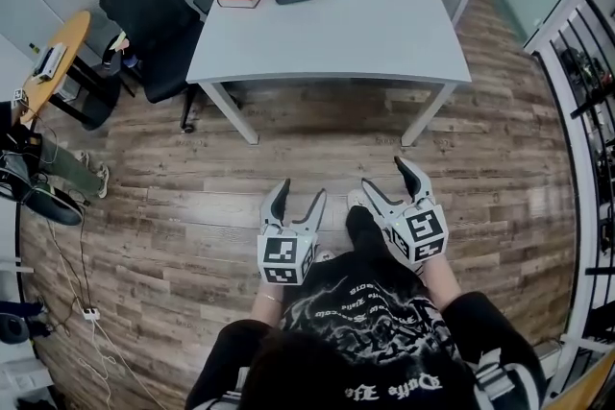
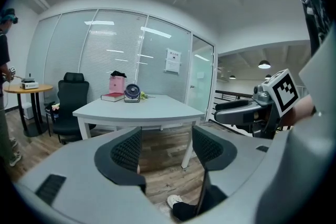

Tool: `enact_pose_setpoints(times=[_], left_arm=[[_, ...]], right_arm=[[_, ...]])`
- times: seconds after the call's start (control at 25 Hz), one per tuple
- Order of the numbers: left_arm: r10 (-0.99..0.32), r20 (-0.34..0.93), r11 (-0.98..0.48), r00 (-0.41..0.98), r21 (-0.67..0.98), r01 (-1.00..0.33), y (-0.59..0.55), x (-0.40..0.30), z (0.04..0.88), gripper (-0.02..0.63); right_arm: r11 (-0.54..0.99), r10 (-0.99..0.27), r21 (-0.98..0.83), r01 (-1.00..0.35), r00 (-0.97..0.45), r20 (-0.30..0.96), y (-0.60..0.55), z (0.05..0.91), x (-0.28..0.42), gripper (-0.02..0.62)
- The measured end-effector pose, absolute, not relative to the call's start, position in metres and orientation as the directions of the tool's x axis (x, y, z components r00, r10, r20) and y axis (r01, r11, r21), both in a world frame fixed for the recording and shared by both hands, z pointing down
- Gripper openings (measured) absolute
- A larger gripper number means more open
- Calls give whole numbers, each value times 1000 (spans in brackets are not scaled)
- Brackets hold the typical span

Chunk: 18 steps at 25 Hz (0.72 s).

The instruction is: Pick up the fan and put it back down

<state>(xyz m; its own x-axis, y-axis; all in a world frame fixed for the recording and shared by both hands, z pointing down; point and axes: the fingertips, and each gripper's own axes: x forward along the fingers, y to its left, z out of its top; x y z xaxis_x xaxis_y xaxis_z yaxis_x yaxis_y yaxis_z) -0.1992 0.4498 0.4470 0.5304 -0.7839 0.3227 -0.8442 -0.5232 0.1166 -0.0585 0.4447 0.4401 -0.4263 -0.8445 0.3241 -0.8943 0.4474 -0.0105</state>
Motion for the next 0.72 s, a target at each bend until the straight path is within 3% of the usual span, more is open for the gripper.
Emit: enact_pose_setpoints(times=[0.72], left_arm=[[-836, 406, -355, 370, 115, -928, 286, -163, 461, 302]], right_arm=[[602, -722, -49, -797, -568, 395, 252, 464, -33, 319]])
